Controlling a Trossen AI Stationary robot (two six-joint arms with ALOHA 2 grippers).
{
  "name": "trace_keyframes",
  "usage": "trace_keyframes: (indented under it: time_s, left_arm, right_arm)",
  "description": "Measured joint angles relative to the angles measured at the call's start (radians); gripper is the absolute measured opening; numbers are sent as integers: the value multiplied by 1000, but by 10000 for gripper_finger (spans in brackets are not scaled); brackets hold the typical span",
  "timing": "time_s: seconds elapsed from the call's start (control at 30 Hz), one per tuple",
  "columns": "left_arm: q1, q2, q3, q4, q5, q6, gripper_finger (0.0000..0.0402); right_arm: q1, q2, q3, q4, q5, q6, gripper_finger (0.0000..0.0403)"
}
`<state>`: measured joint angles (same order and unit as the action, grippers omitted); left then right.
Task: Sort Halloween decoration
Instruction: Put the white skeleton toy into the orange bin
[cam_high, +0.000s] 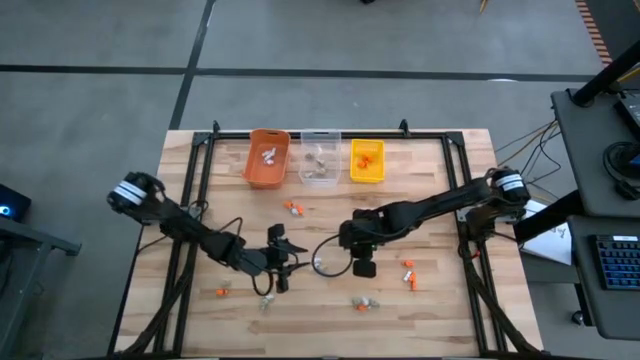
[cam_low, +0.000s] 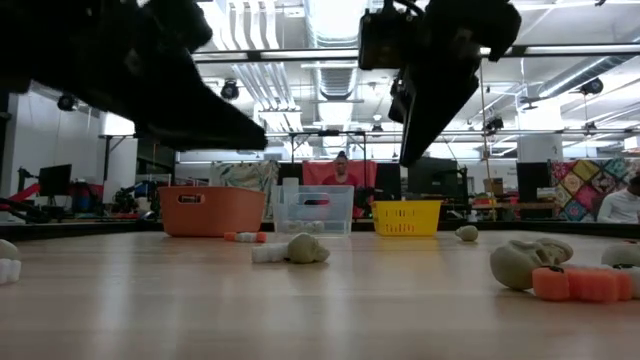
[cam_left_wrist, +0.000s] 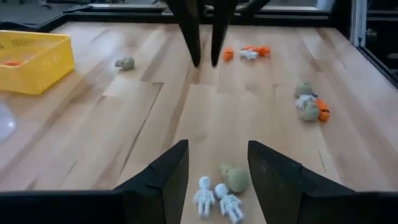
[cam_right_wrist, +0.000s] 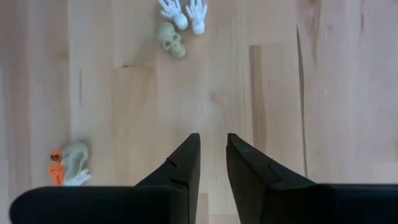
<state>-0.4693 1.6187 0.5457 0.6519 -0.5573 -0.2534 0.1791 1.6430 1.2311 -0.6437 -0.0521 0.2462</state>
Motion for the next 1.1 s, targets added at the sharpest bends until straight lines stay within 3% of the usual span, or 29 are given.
trace_keyframes:
  time_s: [0.37, 0.67, 1.1]
  left_arm:
    - [50, 197, 26, 93, 36, -47, 149]
    - [67, 259, 58, 90, 78, -48, 149]
    - [88, 280, 55, 8, 78, -57, 149]
  right_arm:
    - [0, -53, -88, 129, 2, 19, 64]
    - [0, -53, -165, 201, 2, 49, 64]
    - [-1, -53, -159, 216, 3, 36, 63]
